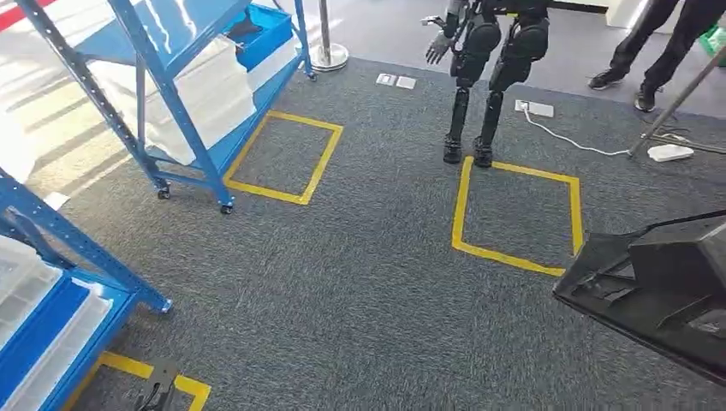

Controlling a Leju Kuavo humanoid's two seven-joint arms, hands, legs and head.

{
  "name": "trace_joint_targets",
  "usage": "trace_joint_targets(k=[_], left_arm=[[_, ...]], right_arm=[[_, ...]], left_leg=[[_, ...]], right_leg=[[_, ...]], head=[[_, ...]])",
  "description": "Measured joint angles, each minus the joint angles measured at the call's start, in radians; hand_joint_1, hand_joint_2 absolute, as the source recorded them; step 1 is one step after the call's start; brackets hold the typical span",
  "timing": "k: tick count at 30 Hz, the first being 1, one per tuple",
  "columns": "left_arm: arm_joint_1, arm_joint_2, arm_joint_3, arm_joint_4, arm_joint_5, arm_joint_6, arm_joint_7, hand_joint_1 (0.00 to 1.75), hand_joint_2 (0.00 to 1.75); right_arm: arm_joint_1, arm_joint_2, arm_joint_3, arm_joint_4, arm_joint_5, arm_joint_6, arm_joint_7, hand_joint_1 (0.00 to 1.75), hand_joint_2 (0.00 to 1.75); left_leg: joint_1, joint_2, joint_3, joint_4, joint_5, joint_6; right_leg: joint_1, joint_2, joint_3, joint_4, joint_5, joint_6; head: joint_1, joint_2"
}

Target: Take the parts from the cabinet and place them on the table.

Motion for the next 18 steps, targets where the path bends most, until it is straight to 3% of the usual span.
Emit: trace_joint_targets(k=[1, 2, 3, 4, 6, 7, 8, 9, 10, 11, 12, 13, 16, 17, 18], left_arm=[[-0.003, 0.0, 0.0, 0.0, 0.0, 0.0, 0.0, 0.0, 0.0], [-0.007, 0.0, 0.0, 0.0, -0.001, 0.0, 0.0, 0.0, 0.0], [-0.008, 0.0, 0.0, 0.0, -0.001, 0.001, -0.001, 0.0, 0.0], [-0.007, 0.0, 0.0, 0.0, -0.002, 0.002, -0.001, 0.0, 0.0], [-0.001, 0.0, 0.001, 0.0, -0.002, 0.002, 0.0, 0.0, 0.0], [0.0, 0.0, 0.002, 0.0, -0.002, 0.002, 0.0, 0.0, 0.0], [-0.001, 0.0, 0.002, 0.0, -0.002, 0.002, 0.0, 0.0, 0.0], [-0.001, 0.0, 0.002, 0.0, -0.002, 0.002, 0.0, 0.0, 0.0], [-0.001, -0.001, 0.002, 0.0, -0.002, 0.002, 0.0, 0.0, 0.0], [-0.001, -0.002, 0.002, 0.0, -0.002, 0.002, 0.0, 0.0, 0.0], [-0.001, 0.0, 0.002, 0.0, -0.001, 0.002, 0.0, 0.0, 0.0], [-0.002, 0.0, 0.003, 0.0, -0.001, 0.002, 0.001, 0.0, 0.0], [-0.005, 0.0, 0.004, 0.0, 0.002, 0.002, 0.003, 0.0, 0.0], [-0.007, 0.0, 0.004, 0.0, 0.006, 0.002, 0.004, 0.0, 0.0], [-0.01, -0.001, 0.004, 0.0, 0.011, 0.0, 0.006, 0.0, 0.0]], right_arm=[[0.003, -0.003, -0.004, 0.0, 0.007, -0.001, 0.0, 0.0, 0.0], [0.005, -0.006, -0.007, 0.0, 0.011, -0.002, 0.0, 0.0, 0.0], [0.005, -0.006, -0.01, 0.0, 0.016, -0.004, 0.0, 0.0, 0.0], [0.005, -0.008, -0.01, 0.0, 0.022, -0.004, 0.0, 0.0, 0.0], [0.014, -0.006, -0.013, 0.0, 0.041, -0.006, 0.001, 0.0, 0.0], [0.02, -0.006, -0.013, 0.0, 0.049, -0.006, 0.002, 0.0, 0.0], [0.023, -0.006, -0.014, 0.0, 0.055, -0.006, 0.003, 0.0, 0.0], [0.023, -0.006, -0.014, 0.0, 0.06, -0.006, 0.003, 0.0, 0.0], [0.023, -0.007, -0.014, 0.0, 0.062, -0.006, 0.003, 0.0, 0.0], [0.023, -0.008, -0.014, 0.0, 0.063, -0.006, 0.003, 0.0, 0.0], [0.023, -0.008, -0.015, 0.0, 0.065, -0.006, 0.003, 0.0, 0.0], [0.023, -0.01, -0.015, 0.0, 0.068, -0.006, 0.003, 0.0, 0.0], [0.025, -0.01, -0.019, 0.0, 0.087, -0.008, 0.004, 0.0, 0.0], [0.021, -0.013, -0.021, 0.0, 0.097, -0.009, 0.004, 0.0, 0.0], [0.017, -0.016, -0.022, 0.0, 0.107, -0.01, 0.005, 0.0, 0.0]], left_leg=[[-0.001, 0.011, 0.002, -0.006, 0.003, 0.003], [0.008, 0.024, 0.007, -0.019, 0.012, 0.01], [0.006, 0.034, 0.01, -0.022, 0.013, 0.012], [0.006, 0.044, 0.011, -0.022, 0.012, 0.014], [0.005, 0.072, 0.011, -0.021, 0.01, 0.016], [0.005, 0.085, 0.011, -0.021, 0.01, 0.016], [0.006, 0.098, 0.011, -0.021, 0.009, 0.014], [0.008, 0.11, 0.012, -0.021, 0.007, 0.011], [0.009, 0.123, 0.015, -0.02, 0.004, 0.007], [0.011, 0.132, 0.018, -0.019, 0.0, 0.002], [0.008, 0.143, 0.022, -0.017, -0.005, -0.007], [0.001, 0.151, 0.022, -0.011, -0.012, -0.016], [0.004, 0.179, 0.028, -0.015, -0.014, -0.026], [0.008, 0.187, 0.028, -0.01, -0.02, -0.034], [0.014, 0.139, 0.018, 0.014, -0.042, -0.038]], right_leg=[[0.0, 0.014, -0.003, -0.002, 0.003, 0.006], [0.001, -0.011, -0.007, 0.006, -0.004, 0.007], [0.008, -0.071, -0.018, 0.034, -0.025, 0.012], [0.008, -0.103, -0.046, 0.095, -0.064, 0.017], [-0.001, -0.127, -0.129, 0.267, -0.139, 0.027], [-0.006, -0.13, -0.154, 0.317, -0.148, 0.032], [-0.011, -0.132, -0.154, 0.318, -0.138, 0.035], [-0.015, -0.136, -0.131, 0.272, -0.109, 0.039], [-0.018, -0.146, -0.085, 0.184, -0.067, 0.043], [-0.021, -0.168, -0.031, 0.088, -0.028, 0.047], [-0.019, -0.225, 0.009, 0.007, -0.022, 0.053], [-0.01, -0.203, 0.012, 0.003, -0.015, 0.037], [-0.004, -0.171, 0.0, 0.01, -0.018, 0.015], [-0.005, -0.159, 0.001, 0.007, -0.013, 0.006], [-0.007, -0.152, 0.001, 0.007, -0.012, 0.0]], head=[[0.001, 0.0], [0.0, 0.0], [0.003, 0.0], [0.004, 0.0], [0.004, 0.0], [0.004, 0.0], [0.005, 0.0], [0.005, 0.0], [0.005, 0.0], [0.005, 0.0], [0.005, 0.0], [0.003, 0.0], [0.001, 0.0], [0.0, 0.0], [0.0, 0.0]])
